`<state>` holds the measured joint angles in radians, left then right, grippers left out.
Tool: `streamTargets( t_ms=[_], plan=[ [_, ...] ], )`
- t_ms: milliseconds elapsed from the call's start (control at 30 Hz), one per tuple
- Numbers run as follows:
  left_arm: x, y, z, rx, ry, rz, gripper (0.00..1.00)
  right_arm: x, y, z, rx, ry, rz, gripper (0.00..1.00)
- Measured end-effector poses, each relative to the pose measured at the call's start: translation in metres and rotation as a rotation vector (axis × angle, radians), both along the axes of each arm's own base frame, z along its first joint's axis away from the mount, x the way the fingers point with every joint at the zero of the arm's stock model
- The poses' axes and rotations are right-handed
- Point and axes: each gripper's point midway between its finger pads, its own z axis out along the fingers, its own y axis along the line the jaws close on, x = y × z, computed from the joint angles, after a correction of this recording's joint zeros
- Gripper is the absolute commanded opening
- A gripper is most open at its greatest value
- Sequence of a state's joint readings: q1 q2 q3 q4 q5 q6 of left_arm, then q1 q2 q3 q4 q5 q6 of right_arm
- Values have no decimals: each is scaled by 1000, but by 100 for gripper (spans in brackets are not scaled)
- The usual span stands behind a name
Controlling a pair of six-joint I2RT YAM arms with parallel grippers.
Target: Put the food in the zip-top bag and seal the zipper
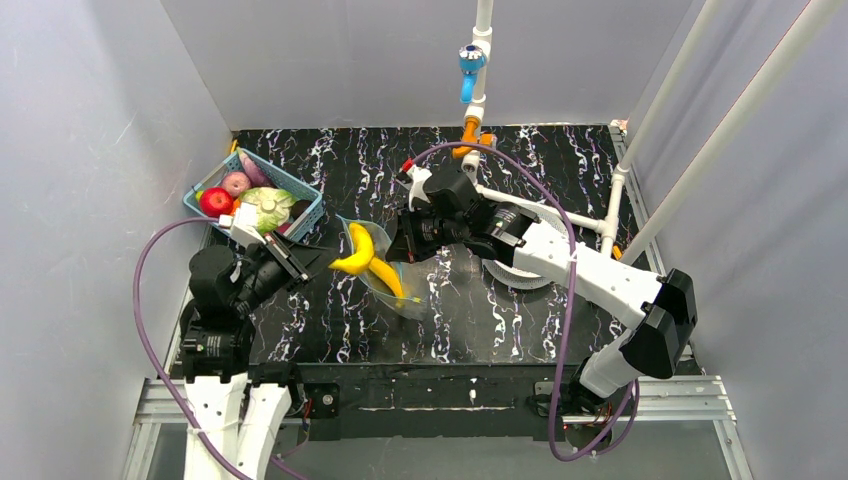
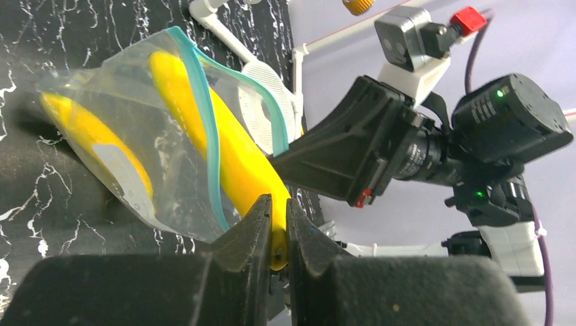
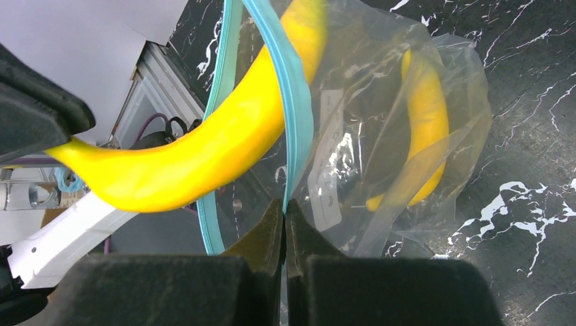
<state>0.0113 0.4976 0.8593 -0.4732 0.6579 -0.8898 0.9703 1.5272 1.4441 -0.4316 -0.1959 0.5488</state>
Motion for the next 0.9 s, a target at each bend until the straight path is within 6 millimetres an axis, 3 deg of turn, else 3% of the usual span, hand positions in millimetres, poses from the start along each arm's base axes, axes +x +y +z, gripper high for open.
streamTargets(
  t_ms=[200, 700, 767, 867, 900],
  plan=[
    [13, 0, -7, 26, 19, 29, 0, -2, 2, 0, 3, 11, 11, 1],
    [38, -34, -47, 298, 93, 42, 0, 0, 6, -3, 2, 18, 15, 1],
    [41, -38, -52, 323, 100, 43, 13, -1, 6, -3, 3, 19, 17, 1],
    [47, -39, -58, 347, 113, 56, 56, 0, 7, -3, 4, 17, 17, 1],
    [48, -39, -59, 352, 116, 60, 61, 0, 7, -3, 4, 17, 18, 1]
  ],
)
